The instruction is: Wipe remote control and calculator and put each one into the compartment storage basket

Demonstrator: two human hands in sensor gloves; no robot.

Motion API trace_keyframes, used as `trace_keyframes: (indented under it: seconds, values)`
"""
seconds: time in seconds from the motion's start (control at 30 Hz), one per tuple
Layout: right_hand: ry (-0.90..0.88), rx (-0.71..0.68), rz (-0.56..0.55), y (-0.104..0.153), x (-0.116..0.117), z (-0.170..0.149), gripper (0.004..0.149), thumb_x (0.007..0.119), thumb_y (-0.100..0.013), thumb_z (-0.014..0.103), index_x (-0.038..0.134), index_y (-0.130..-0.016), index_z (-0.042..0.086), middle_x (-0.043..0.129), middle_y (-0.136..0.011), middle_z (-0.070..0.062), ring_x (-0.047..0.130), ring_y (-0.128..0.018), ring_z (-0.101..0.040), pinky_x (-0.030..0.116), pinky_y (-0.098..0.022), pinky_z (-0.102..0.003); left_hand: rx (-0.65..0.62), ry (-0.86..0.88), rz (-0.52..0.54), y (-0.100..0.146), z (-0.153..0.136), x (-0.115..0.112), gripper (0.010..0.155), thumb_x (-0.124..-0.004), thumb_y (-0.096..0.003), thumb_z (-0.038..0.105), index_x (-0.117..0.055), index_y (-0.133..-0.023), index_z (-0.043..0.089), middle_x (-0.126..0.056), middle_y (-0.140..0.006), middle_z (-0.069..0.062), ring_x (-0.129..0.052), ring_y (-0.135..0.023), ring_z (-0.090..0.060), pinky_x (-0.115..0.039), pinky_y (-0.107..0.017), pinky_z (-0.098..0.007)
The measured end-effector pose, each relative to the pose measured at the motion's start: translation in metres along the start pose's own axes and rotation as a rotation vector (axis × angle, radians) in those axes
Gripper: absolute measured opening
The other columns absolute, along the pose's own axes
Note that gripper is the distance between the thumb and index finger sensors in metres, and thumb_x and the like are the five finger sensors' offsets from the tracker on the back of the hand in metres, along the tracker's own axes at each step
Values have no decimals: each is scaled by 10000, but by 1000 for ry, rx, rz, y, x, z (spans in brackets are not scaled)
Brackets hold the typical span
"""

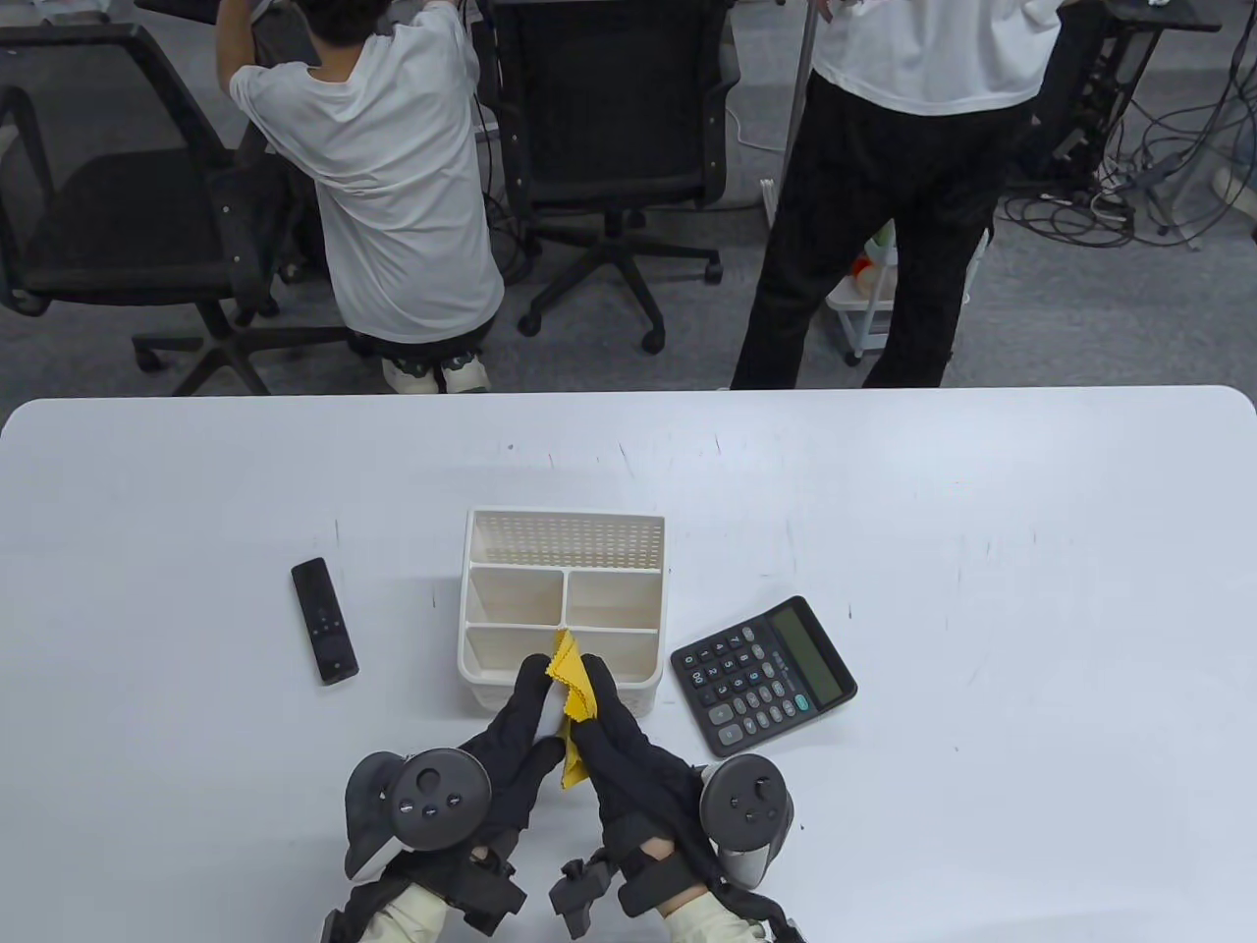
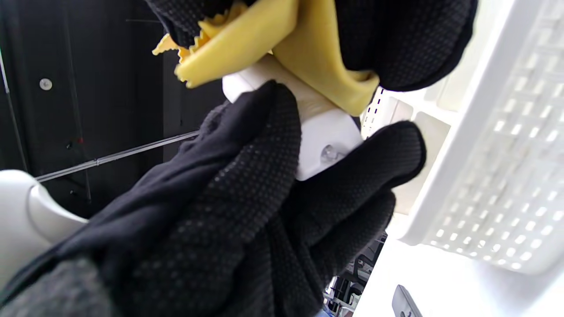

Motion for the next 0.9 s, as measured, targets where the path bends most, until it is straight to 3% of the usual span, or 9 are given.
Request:
trace_keyframes:
  seconds: [0.23, 0.47, 0.67, 0.9]
  values:
    - [53, -26, 7, 2, 4, 6, 543, 681, -585, 272, 583, -1068, 42, 706, -1028, -318, 831, -824, -482, 741, -538, -599, 11, -6, -2, 2, -2, 4, 658, -649, -550, 352, -326, -1108, 219, -765, -1035, -196, -991, -837, -289, -781, -654, -508]
    - [8, 11, 6, 0, -1, 0, 553, 669, -592, 273, 557, -1076, 31, 720, -1021, -325, 845, -818, -470, 744, -536, -592, -2, -8, 32, 2, -1, 5, 689, -760, -503, 422, -417, -1092, 318, -844, -980, -154, -1036, -769, -232, -815, -635, -482]
    - [59, -27, 55, 2, 7, 8, 543, 681, -586, 268, 582, -1066, 33, 735, -1004, -339, 857, -801, -478, 752, -527, -594, 100, -34, 82, 3, -10, 11, 724, -802, -469, 449, -431, -1082, 354, -859, -950, -118, -1027, -749, -200, -807, -644, -476]
    - [56, -56, 0, 1, 1, 11, 536, 679, -588, 278, 577, -1076, 83, 692, -1035, -332, 836, -827, -472, 734, -540, -597, -25, -28, 51, 3, -2, 12, 750, -850, -442, 442, -450, -1074, 381, -867, -952, -91, -1029, -745, -200, -805, -647, -481]
Point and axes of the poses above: the tracker on the back of each hand, its own z axis roughly to the thumb side, its own y axis roughly from the fingertips to the wrist, x = y × z, the point moved 1 cm from there along -y, roughly from the wrist to the fingertips
